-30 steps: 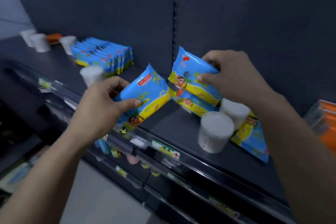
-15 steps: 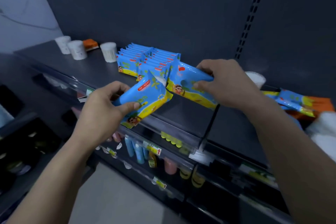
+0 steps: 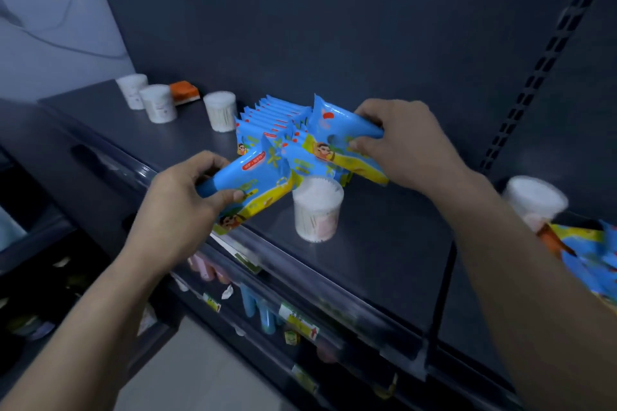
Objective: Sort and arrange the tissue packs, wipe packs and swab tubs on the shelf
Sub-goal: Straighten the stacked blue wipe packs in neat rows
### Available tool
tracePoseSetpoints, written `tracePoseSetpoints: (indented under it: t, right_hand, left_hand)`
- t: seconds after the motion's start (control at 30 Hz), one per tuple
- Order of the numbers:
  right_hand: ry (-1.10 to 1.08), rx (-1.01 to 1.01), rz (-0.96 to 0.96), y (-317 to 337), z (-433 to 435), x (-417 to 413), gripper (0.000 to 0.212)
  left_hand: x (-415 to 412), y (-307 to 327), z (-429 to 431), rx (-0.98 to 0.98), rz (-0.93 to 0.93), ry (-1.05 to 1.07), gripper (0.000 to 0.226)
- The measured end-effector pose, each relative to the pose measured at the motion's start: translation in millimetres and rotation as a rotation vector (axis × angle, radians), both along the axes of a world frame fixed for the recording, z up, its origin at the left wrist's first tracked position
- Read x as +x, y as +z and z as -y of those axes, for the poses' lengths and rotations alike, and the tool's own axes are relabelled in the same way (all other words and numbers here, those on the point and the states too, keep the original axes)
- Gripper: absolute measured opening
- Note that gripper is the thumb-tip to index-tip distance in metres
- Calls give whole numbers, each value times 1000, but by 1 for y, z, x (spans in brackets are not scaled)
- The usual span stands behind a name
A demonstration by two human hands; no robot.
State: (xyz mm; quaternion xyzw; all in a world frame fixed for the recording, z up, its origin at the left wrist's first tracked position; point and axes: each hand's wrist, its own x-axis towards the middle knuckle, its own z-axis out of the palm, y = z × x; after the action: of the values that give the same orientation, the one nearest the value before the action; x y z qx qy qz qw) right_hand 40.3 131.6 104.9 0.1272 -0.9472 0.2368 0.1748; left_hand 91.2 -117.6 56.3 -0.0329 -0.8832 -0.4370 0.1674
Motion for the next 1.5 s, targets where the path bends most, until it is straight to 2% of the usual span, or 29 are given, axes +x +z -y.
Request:
tracePoseSetpoints:
  t: [0.2, 0.4, 0.67, 0.87, 1.0, 1.1, 1.3, 1.5]
  right_hand:
    - [73, -47, 1, -2, 36, -44, 15]
    - [83, -64, 62, -12, 72, -81, 15]
    - [-170, 127, 251, -34, 108, -111, 13]
    - [-350, 249, 426, -49, 116, -111, 15]
    - [-435, 294, 509, -59, 122, -113, 17]
    - [-468, 403, 527, -65, 129, -113, 15]
    - [-484, 580, 448, -70, 131, -120, 16]
    - [-475, 580, 433, -73, 127, -126, 23]
  left_hand:
    - [-35, -6, 34, -9, 2, 60, 17]
    - [-94, -15, 67, -6, 26, -43, 18]
    - [-198, -24, 108, -126, 92, -348, 18]
    - [-245, -32, 102, -363, 107, -597, 17]
    - [-264, -42, 93, -499, 44, -635, 18]
    - [-273, -52, 87, -568, -60, -673, 19]
    - [-283, -68, 79, -571, -233, -681, 25]
    - [-294, -72, 73, -589, -351, -664, 36]
